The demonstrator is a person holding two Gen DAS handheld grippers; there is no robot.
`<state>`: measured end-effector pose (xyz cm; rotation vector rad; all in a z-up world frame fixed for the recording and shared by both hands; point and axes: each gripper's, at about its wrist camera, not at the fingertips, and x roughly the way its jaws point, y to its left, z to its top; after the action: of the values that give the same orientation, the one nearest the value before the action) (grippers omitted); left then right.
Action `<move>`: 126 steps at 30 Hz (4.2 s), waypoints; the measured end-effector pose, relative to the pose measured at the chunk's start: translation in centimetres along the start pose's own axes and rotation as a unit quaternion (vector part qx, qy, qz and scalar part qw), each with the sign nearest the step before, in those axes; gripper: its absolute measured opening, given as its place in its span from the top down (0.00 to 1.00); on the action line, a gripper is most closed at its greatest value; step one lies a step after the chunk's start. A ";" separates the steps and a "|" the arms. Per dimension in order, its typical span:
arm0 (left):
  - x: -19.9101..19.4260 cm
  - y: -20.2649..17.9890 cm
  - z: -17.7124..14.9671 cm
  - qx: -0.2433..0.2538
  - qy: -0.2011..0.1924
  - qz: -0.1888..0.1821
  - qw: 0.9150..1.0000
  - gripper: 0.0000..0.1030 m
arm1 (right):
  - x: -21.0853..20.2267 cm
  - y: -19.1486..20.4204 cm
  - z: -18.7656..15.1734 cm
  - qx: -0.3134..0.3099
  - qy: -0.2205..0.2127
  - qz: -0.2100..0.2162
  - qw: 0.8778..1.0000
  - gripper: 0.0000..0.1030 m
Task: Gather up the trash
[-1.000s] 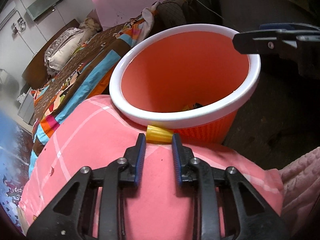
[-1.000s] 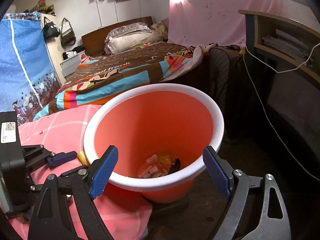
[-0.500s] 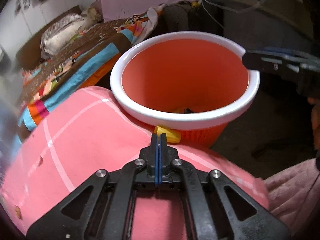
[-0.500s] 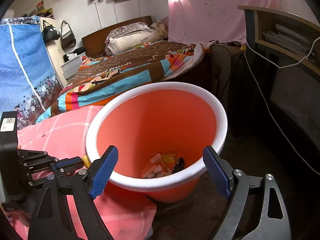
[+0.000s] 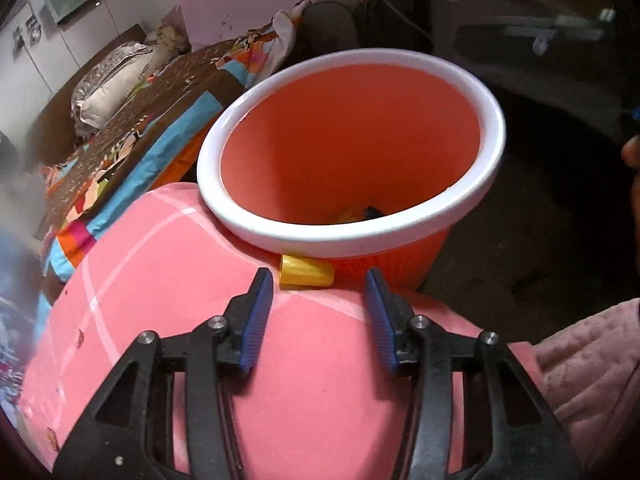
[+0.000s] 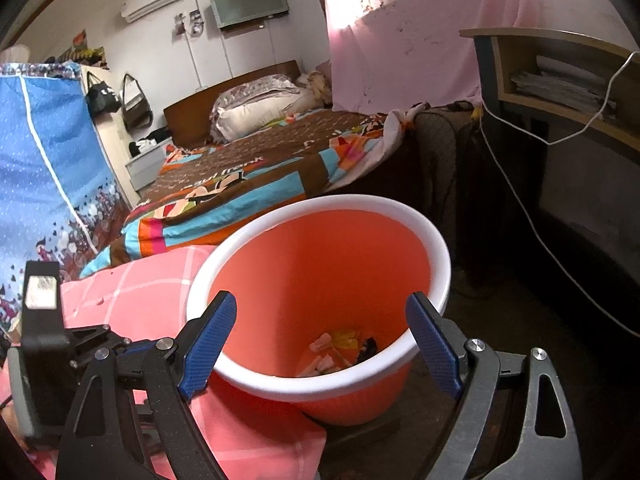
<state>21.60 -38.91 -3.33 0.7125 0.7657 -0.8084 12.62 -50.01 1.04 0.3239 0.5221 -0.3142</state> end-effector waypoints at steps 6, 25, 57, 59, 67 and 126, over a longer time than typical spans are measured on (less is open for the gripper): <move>0.6 1.0 0.4 -0.020 0.010 0.009 1.000 0.68 | -0.1 -1.0 0.0 0.014 0.003 -0.004 1.000 0.16; -2.6 4.9 3.5 -0.167 -0.113 -0.057 0.978 0.56 | -0.4 -1.9 -0.1 0.012 0.003 -0.032 0.999 0.16; -18.7 8.5 -12.0 -0.338 -0.315 0.111 0.880 0.00 | -10.6 5.0 -3.3 -0.029 -0.242 0.021 0.970 0.00; -19.4 8.0 -13.4 -0.339 -0.318 0.123 0.877 0.00 | -11.5 5.3 -4.2 -0.034 -0.250 0.027 0.967 0.00; -21.5 6.1 -19.4 -0.344 -0.319 0.169 0.867 0.00 | -14.5 7.3 -8.4 -0.063 -0.251 0.039 0.965 0.00; -21.4 4.2 -24.8 -0.325 -0.290 0.209 0.876 0.00 | -14.9 8.9 -12.8 -0.105 -0.214 0.038 0.970 0.00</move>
<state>7.31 -9.56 1.99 -0.0021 0.2722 -0.2904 -1.89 -34.01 0.41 0.0631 0.1148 -0.2431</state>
